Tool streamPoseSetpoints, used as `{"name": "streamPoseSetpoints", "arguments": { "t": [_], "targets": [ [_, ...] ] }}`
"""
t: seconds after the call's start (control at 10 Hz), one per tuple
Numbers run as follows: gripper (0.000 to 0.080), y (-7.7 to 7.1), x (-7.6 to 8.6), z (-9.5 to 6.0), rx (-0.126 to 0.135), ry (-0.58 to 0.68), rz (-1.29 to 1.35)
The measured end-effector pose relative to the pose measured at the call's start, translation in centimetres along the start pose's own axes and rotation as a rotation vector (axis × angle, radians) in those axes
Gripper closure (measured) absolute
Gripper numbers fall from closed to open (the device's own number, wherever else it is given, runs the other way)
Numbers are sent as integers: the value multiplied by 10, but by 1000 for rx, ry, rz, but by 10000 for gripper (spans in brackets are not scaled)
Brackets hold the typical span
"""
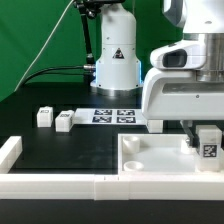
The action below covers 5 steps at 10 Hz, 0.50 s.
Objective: Assemble one leg
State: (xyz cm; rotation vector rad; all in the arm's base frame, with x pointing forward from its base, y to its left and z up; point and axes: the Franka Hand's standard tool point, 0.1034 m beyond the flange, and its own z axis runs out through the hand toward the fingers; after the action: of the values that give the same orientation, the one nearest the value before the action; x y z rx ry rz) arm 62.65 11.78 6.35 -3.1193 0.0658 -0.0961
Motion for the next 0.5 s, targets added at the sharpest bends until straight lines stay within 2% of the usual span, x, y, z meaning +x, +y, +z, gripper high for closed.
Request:
{"name": "streamPoseSetpoints", "arguments": {
  "t": [0.4,0.5],
  "targets": [
    [511,0,0,0,1,0,46],
    [511,0,0,0,3,0,171]
  ]
}}
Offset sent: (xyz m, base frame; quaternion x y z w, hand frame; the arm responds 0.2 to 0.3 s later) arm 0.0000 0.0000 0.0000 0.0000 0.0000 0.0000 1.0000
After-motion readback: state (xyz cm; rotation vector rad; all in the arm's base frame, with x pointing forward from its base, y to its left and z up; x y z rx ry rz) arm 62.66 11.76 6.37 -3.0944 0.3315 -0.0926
